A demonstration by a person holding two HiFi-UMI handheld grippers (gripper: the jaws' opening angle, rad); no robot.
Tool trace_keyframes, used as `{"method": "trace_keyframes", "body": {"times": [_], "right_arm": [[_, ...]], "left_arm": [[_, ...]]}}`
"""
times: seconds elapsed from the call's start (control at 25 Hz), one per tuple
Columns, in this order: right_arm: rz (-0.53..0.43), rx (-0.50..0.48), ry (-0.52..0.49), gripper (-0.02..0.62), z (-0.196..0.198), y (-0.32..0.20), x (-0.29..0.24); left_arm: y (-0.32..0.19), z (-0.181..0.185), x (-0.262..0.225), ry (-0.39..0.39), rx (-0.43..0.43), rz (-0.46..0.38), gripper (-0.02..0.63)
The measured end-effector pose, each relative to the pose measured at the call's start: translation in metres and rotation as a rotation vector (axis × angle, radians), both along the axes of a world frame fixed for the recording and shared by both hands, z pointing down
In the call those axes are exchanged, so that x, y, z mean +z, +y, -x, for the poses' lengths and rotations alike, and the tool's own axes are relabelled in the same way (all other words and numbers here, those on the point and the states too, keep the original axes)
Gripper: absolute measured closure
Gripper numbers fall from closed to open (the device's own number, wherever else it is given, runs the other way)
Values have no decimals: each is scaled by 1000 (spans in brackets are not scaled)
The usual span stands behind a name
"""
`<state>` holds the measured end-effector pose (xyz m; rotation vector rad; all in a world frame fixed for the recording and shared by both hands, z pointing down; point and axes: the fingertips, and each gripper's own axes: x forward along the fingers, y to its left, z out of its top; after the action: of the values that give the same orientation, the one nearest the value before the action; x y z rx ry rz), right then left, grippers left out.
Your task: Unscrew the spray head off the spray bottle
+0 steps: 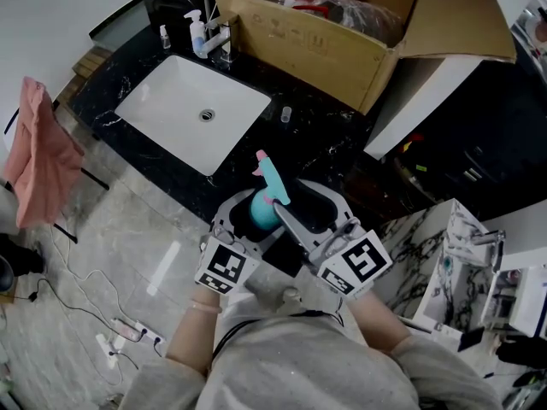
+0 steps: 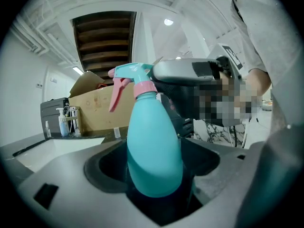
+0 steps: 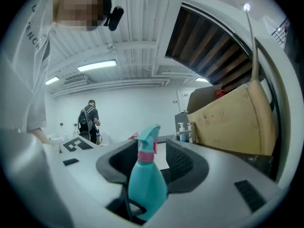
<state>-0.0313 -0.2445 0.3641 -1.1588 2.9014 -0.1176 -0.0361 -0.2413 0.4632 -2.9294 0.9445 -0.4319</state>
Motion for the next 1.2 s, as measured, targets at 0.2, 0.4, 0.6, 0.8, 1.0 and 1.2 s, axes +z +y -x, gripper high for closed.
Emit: {"method": "trace_keyframes", "body": {"times": [0.2,0.4,0.6,0.8,1.0,1.2], "right_arm": [[55,2,-65,410,-20,-6,3],[100,-113,-1,367,20,3,17],[95,-93,40,385,35,-11,15],[51,-118,71,430,35,-13,9],[1,-127,27,433,27,-13,-6],[-35,-154,-17,434,27,-14,-32]], "left_arm": [[0,1,0,0,0,-2,249],[0,1,-1,-2,-3,0,249],[0,1,-1,-5,-5,0,249],[0,0,0,-7,-4,0,249],[1,0,1,-10,-5,2,249],[0,1,2,-17,-7,4,248]]}}
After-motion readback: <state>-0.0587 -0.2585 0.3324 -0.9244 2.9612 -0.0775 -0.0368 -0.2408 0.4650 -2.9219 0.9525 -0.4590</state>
